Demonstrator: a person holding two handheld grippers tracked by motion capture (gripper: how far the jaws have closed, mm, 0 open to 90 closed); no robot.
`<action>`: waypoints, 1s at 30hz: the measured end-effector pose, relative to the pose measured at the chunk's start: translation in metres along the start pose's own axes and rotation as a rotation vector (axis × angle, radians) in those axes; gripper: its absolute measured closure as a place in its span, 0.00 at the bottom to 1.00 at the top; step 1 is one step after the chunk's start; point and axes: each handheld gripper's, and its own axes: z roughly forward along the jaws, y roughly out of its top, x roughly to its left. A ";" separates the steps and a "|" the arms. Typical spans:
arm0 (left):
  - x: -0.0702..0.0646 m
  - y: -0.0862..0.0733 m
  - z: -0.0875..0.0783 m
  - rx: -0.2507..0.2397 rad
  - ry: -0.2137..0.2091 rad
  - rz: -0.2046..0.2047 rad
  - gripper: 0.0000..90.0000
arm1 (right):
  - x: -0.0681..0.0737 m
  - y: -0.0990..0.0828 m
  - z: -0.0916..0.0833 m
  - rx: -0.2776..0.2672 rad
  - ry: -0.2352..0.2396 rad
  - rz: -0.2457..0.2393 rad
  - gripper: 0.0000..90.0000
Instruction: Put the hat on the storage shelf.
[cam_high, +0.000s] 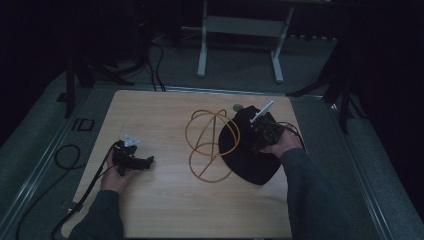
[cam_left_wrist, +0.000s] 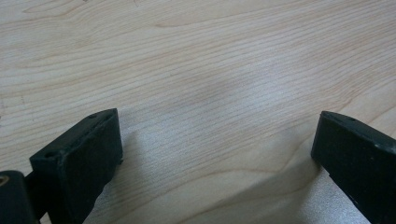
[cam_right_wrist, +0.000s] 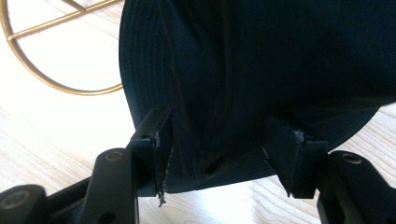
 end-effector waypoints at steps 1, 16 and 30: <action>0.000 0.000 0.000 0.000 0.000 0.000 0.02 | 0.000 0.000 0.000 0.000 0.000 0.000 0.48; 0.000 0.000 0.000 0.000 0.000 0.000 0.02 | -0.004 0.020 0.008 0.072 -0.017 0.053 0.54; 0.000 0.000 0.000 0.000 0.000 0.000 0.02 | -0.010 0.026 0.012 0.094 -0.010 0.070 0.66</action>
